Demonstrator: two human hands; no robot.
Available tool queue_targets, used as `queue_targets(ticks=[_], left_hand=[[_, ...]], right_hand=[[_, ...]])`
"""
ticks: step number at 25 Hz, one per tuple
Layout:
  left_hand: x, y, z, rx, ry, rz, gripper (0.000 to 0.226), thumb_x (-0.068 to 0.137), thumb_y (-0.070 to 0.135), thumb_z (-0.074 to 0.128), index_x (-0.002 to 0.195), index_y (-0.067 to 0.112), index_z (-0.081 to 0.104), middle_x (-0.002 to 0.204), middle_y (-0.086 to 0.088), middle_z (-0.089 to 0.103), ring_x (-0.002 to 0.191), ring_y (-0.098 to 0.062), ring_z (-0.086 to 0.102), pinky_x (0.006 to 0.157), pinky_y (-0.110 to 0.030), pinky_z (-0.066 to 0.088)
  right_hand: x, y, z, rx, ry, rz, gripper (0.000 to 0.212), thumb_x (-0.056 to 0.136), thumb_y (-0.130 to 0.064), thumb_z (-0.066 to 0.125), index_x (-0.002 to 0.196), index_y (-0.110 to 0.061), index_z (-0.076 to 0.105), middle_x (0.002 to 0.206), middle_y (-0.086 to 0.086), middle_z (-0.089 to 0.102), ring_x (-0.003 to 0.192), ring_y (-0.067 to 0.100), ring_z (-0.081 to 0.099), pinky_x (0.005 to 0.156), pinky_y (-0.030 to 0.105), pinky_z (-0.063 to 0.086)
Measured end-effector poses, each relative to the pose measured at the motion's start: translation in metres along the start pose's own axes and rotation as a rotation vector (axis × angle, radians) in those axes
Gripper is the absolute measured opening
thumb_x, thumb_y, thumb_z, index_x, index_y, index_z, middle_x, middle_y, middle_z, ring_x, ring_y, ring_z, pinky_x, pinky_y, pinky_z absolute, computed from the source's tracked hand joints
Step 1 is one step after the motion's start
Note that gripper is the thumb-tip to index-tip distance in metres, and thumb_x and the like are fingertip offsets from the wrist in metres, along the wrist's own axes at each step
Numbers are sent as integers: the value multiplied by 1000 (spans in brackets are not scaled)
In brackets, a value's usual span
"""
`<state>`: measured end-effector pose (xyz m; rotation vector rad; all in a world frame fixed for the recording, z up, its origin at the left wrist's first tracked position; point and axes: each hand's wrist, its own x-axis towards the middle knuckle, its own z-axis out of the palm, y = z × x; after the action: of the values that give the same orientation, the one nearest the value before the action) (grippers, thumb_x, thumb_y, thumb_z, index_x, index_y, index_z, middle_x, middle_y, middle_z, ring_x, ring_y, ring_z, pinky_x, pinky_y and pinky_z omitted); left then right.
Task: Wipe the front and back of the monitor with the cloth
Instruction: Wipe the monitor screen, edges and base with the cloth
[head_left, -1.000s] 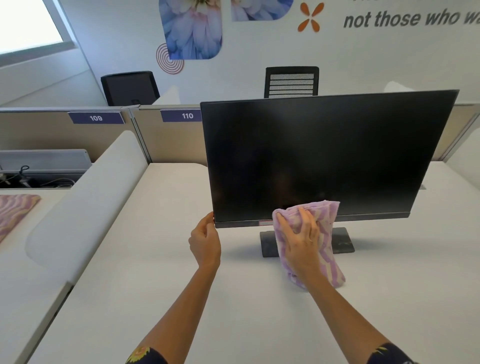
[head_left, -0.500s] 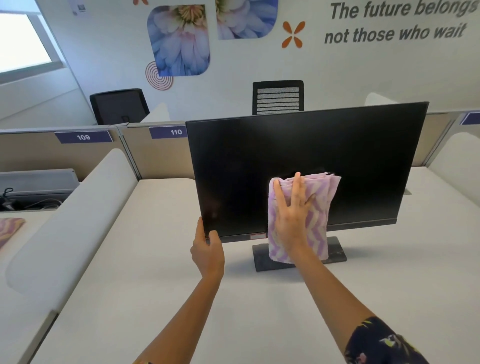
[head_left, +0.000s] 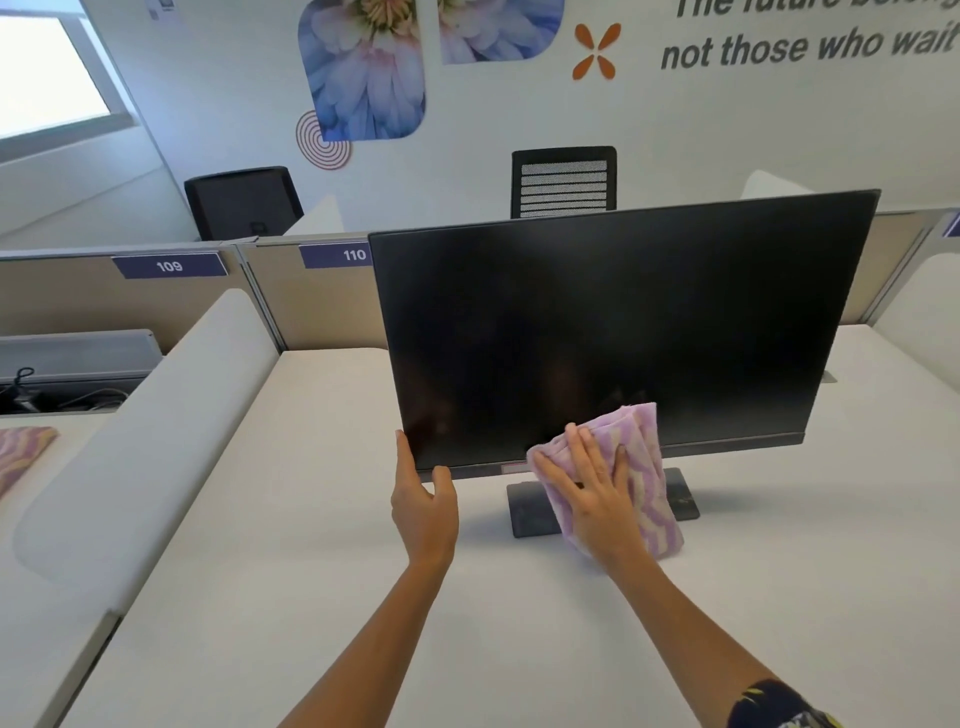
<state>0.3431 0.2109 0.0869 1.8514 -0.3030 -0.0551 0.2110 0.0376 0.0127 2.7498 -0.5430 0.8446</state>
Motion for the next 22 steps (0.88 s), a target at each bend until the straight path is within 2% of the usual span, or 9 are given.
queue_targets(ticks=[5, 7, 11, 14, 16, 19, 22], left_hand=[[-1, 2, 1, 12, 20, 5, 59, 98, 13, 52, 152, 22, 30, 150, 0, 43, 131, -25, 48, 100, -28, 37], [-2, 3, 2, 11, 32, 2, 58, 98, 12, 52, 151, 21, 31, 149, -1, 45, 126, -24, 51, 95, -25, 36], [-4, 6, 2, 3, 48, -18, 56, 98, 13, 51, 151, 20, 33, 148, -2, 46, 110, -13, 53, 92, -25, 38], [-3, 6, 2, 5, 50, -14, 56, 98, 13, 51, 151, 20, 33, 149, 0, 44, 119, -16, 53, 94, -24, 35], [-2, 4, 3, 8, 49, -9, 56, 98, 14, 51, 151, 21, 32, 150, 0, 43, 131, -22, 48, 97, -24, 35], [-1, 3, 4, 17, 50, 5, 57, 98, 15, 51, 151, 22, 31, 152, 1, 41, 136, -23, 44, 102, -27, 35], [-1, 3, 3, 21, 44, 23, 57, 98, 15, 51, 151, 20, 31, 152, 1, 40, 137, -23, 41, 101, -25, 33]], right_hand=[[27, 23, -21, 44, 44, 359, 83, 89, -39, 66, 154, -31, 16, 162, 15, 15, 148, 40, 15, 110, 60, 35], [53, 27, -34, 58, 91, 433, 80, 89, -38, 66, 154, -30, 19, 162, 16, 13, 148, 39, 14, 110, 61, 34], [94, 10, -48, 66, 179, 333, 61, 96, -35, 52, 153, -26, 31, 162, 15, 15, 150, 38, 10, 116, 63, 21], [108, -20, -47, 73, 187, 208, 56, 99, -38, 40, 153, -28, 30, 162, 15, 17, 150, 37, 8, 117, 63, 14], [104, -37, -38, 63, 166, 77, 55, 100, -38, 43, 153, -31, 29, 162, 13, 19, 150, 37, 9, 117, 64, 12], [78, -43, -18, 28, 117, -93, 58, 99, -41, 50, 153, -34, 29, 162, 11, 21, 150, 36, 13, 117, 65, 9], [49, -29, -7, -30, 59, -118, 71, 91, -33, 63, 153, -35, 27, 162, 11, 20, 150, 37, 14, 117, 64, 8]])
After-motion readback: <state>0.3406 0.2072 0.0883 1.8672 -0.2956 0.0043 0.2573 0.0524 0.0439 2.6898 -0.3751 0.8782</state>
